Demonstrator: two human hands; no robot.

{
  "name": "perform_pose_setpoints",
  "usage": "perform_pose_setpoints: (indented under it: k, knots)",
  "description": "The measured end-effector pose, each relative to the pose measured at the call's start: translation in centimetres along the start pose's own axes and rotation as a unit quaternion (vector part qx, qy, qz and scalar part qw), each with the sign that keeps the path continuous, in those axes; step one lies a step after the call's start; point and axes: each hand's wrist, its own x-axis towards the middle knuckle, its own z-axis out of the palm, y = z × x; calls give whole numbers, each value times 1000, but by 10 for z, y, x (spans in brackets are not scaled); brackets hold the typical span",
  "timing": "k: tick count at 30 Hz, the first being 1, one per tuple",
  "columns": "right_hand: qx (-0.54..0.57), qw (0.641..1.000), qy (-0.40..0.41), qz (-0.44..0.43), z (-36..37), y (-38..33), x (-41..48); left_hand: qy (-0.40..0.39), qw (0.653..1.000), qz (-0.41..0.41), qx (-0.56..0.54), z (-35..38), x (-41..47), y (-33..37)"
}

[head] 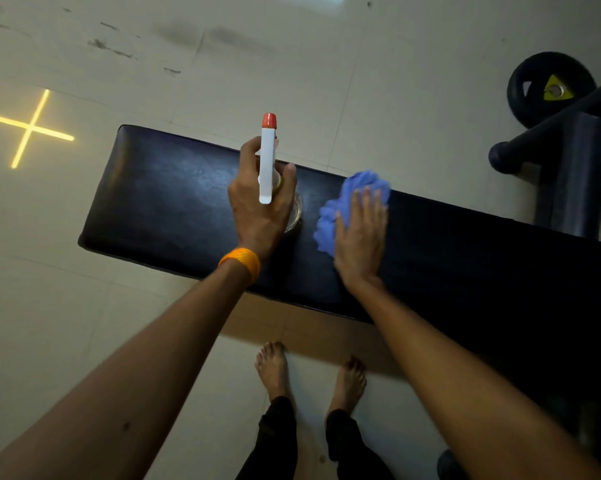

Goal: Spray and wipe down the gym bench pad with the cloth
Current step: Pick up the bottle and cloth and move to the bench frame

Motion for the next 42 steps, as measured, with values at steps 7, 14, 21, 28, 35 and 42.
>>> perform_pose_setpoints:
  k: [7, 14, 21, 28, 35, 42]
  knots:
    - [3, 975, -96, -199, -27, -11, -31, -39, 999, -12, -11, -2, -8, 23]
    - [78, 991, -110, 2, -140, 2, 29, -70, 998, -4, -4, -21, -21, 90]
    - [107, 990, -41, 79, -295, 4, 40, -104, 993, 46, -6, -46, -28, 227]
    - [150, 977, 40, 145, -452, 9, 34, -78, 991, 107, -35, -54, -46, 368]
    - [160, 965, 114, 171, -570, 26, 17, -97, 978, 171, -73, -45, -72, 467]
    - [146, 945, 179, 231, -638, 25, -17, -162, 955, 220, -120, -46, -85, 527]
